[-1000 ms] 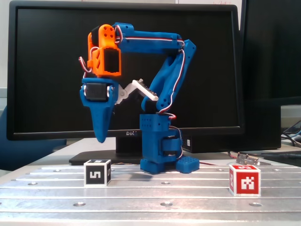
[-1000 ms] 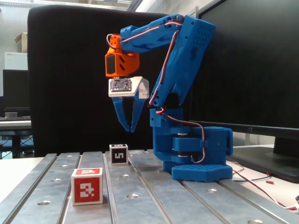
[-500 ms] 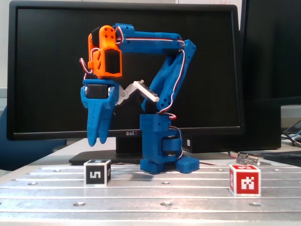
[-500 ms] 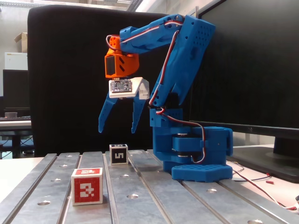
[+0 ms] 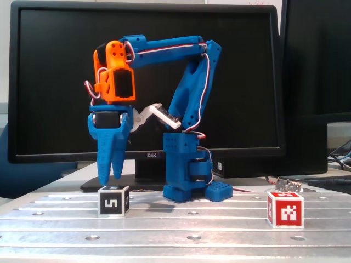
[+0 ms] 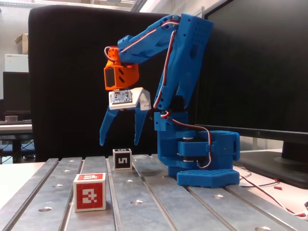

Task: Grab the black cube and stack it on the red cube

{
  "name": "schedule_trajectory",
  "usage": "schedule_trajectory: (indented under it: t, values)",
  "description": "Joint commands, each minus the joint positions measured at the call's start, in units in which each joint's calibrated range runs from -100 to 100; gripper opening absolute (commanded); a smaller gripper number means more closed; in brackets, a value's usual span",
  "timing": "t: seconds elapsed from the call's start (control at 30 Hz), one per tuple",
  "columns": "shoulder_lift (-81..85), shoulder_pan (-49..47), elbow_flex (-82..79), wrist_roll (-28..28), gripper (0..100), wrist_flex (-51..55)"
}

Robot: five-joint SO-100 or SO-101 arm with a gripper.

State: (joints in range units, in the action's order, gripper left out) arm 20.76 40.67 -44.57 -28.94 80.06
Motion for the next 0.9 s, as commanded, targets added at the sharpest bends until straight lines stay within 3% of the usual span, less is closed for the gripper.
schedule_trajectory:
  t: [0.0,0.47,0.87]
  values:
    - [0.46,-0.1,-2.16,-0.25,33,-2.98]
    - [-0.13,-2.98,-10.66,-0.2,33,-14.6]
    - [-0.29,-2.9,-13.1,-0.2,33,-17.0]
